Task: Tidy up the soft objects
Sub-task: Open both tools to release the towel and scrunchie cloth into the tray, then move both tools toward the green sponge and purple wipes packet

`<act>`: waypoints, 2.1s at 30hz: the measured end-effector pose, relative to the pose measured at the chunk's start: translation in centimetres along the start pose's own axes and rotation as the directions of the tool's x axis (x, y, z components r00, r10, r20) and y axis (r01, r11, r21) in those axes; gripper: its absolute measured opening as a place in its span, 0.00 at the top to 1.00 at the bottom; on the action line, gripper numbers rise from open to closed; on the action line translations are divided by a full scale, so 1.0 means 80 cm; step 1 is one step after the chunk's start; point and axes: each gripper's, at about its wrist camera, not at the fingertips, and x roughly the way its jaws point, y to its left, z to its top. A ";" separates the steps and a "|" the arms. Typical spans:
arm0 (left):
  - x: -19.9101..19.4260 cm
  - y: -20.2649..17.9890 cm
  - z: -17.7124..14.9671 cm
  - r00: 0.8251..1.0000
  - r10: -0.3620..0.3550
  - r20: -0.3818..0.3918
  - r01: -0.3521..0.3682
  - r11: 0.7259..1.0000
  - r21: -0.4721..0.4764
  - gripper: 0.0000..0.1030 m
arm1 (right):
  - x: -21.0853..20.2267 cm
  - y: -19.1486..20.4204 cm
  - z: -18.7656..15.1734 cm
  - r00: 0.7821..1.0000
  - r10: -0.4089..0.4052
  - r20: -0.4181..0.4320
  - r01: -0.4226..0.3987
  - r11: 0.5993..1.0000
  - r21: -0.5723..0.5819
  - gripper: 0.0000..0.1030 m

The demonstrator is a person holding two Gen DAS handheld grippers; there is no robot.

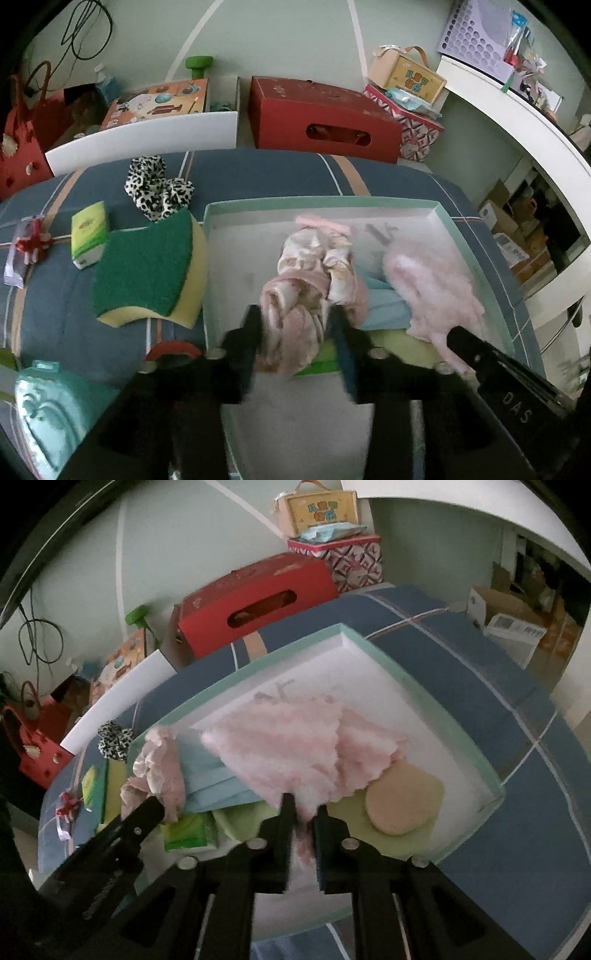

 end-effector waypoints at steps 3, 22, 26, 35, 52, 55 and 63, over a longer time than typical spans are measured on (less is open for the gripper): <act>-0.013 -0.002 0.005 1.000 0.009 -0.012 -0.009 1.000 0.002 0.49 | -0.017 0.003 0.002 1.000 -0.018 0.018 0.019 1.000 -0.024 0.68; -0.114 0.078 0.025 0.975 0.205 0.087 -0.198 0.977 -0.077 0.11 | -0.073 0.048 -0.002 0.998 -0.020 0.058 0.029 0.987 -0.159 0.24; -0.117 0.115 0.020 0.962 0.264 0.068 -0.253 0.958 -0.138 0.10 | -0.068 0.058 -0.006 0.999 -0.021 0.042 0.029 0.982 -0.186 0.11; -0.138 0.184 0.012 0.931 0.359 0.061 -0.336 0.912 -0.236 0.01 | -0.068 0.073 -0.012 0.999 0.005 0.048 0.005 0.981 -0.196 0.00; -0.176 0.250 0.005 0.914 0.391 0.103 -0.334 0.873 -0.356 0.01 | -0.064 0.119 -0.022 0.995 0.096 0.039 -0.083 0.966 -0.246 0.00; -0.181 0.265 0.003 0.912 0.398 0.104 -0.333 0.863 -0.380 0.01 | -0.062 0.124 -0.023 0.992 0.121 0.032 -0.109 0.962 -0.251 0.00; -0.189 0.292 0.011 0.911 0.388 0.141 -0.314 0.874 -0.371 0.01 | -0.063 0.147 -0.022 0.980 0.200 0.021 -0.186 0.943 -0.277 0.00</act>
